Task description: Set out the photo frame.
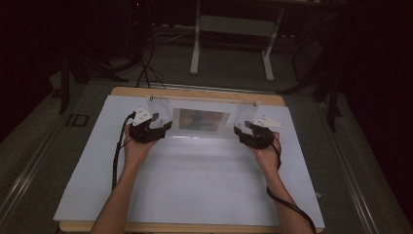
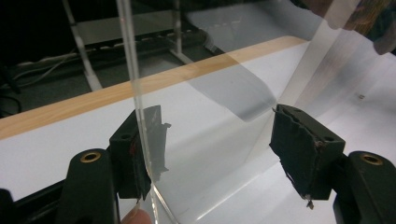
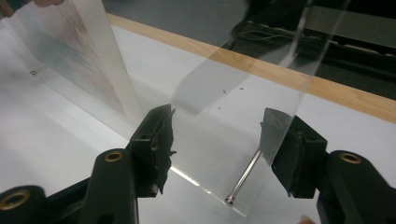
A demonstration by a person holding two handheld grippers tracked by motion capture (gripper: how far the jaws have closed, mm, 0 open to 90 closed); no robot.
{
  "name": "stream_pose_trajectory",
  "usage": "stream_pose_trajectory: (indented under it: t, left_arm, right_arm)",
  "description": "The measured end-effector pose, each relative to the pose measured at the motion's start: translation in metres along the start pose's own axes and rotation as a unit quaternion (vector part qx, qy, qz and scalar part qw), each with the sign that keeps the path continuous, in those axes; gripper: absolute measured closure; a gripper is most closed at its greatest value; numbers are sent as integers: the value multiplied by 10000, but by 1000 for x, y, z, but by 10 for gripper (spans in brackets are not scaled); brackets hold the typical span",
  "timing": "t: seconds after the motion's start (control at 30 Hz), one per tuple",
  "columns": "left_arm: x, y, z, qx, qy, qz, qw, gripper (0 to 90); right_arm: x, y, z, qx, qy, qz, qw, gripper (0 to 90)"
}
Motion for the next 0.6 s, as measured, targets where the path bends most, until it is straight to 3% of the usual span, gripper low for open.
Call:
stream_pose_trajectory:
  t: [0.3, 0.6]
  left_arm:
    - [2, -1, 7, 191, 2, 39, 9998, 299]
    - [8, -3, 12, 241, -286, -78, 9993, 285]
  right_arm:
    - [4, 0, 4, -165, -93, -77, 9998, 427]
    - [8, 3, 8, -192, -262, 15, 9995, 427]
Point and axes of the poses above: each handheld gripper's, and its own axes: z roughly forward along the jaws, x roughly out of its top, y roughly to its right, the point moved 6 cm from there along z, roughly forward along the jaws, and after that the axes turned 5 degrees about y, right-handed, at the moved point
